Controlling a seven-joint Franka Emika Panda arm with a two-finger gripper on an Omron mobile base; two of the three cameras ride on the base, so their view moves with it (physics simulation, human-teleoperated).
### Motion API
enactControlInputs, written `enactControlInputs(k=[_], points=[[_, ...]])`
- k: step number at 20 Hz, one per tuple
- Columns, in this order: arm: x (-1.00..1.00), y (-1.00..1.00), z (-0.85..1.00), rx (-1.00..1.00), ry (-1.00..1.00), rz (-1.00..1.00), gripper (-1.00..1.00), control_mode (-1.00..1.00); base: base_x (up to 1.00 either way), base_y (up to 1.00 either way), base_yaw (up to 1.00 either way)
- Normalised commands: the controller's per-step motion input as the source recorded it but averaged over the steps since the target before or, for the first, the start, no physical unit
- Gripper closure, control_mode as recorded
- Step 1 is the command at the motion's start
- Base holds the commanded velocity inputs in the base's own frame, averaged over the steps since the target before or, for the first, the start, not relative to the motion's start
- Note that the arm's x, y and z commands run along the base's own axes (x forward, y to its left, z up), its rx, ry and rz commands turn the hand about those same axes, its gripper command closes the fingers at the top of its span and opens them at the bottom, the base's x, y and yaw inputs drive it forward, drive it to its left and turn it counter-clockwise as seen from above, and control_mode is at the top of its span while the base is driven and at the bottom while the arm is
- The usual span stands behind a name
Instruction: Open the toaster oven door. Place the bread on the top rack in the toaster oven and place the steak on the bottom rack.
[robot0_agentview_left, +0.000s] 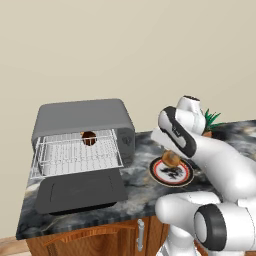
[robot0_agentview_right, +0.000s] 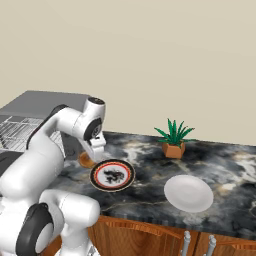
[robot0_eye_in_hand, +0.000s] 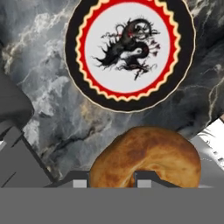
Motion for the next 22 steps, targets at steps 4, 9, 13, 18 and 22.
enactControlInputs(k=[4, 9, 13, 18, 22], points=[[0.03, 0.43, 0.32, 0.0, -0.08, 0.2, 1.0, -1.0, 0.0, 0.0, 0.0], [0.08, 0.43, 0.33, 0.0, -0.06, 0.2, 1.0, -1.0, 0.0, 0.0, 0.0], [0.05, 0.43, 0.4, 0.0, -0.01, 0.2, 1.0, -1.0, 0.0, 0.0, 0.0], [0.07, 0.6, 0.13, 0.0, 0.0, 0.19, 1.0, -1.0, 0.0, 0.0, 0.0], [0.05, 0.67, 0.0, 0.0, -0.04, 0.16, 1.0, -1.0, 0.0, 0.0, 0.0]])
